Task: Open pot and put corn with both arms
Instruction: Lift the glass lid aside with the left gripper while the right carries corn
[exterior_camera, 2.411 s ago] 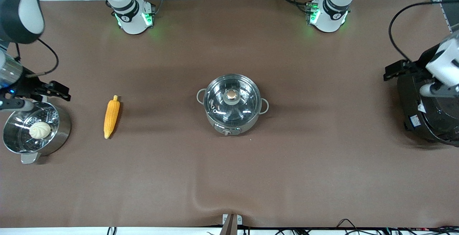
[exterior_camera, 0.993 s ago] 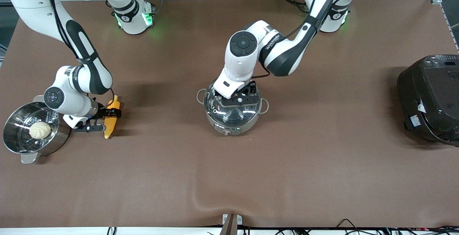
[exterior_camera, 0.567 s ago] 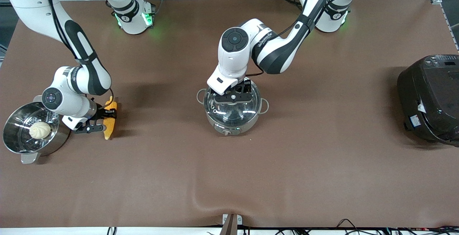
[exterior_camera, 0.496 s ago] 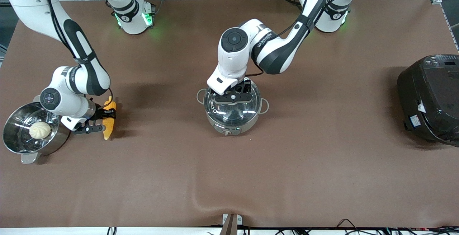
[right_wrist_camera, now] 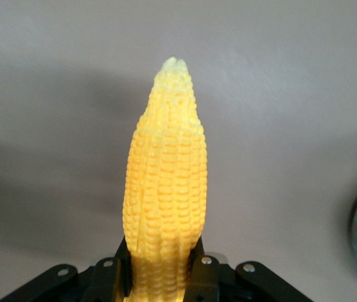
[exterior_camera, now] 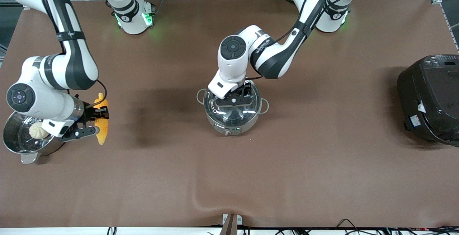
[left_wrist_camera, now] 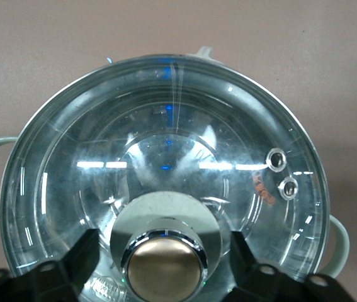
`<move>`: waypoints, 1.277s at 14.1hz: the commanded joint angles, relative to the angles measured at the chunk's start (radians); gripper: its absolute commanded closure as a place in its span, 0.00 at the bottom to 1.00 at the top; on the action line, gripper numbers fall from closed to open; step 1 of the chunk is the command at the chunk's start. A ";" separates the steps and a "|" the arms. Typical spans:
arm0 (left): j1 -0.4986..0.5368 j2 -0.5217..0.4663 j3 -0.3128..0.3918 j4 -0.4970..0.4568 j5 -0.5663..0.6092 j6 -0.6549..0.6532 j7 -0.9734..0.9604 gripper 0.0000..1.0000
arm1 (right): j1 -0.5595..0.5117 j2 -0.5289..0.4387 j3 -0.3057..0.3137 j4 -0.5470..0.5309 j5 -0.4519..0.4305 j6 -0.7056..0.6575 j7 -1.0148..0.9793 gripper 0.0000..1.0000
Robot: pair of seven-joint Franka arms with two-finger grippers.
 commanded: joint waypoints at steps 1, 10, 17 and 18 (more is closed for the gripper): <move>-0.009 -0.012 0.006 0.017 0.011 -0.049 -0.061 1.00 | 0.065 0.026 -0.006 0.051 0.004 -0.012 0.103 1.00; -0.003 -0.064 0.006 0.020 0.019 -0.128 -0.064 1.00 | 0.245 0.015 -0.004 0.150 0.105 -0.096 0.291 1.00; 0.151 -0.168 0.010 0.019 0.019 -0.198 -0.050 1.00 | 0.308 0.016 -0.003 0.213 0.105 -0.145 0.416 1.00; 0.200 -0.172 0.009 0.014 0.024 -0.226 -0.038 1.00 | 0.354 0.018 -0.004 0.222 0.105 -0.139 0.479 1.00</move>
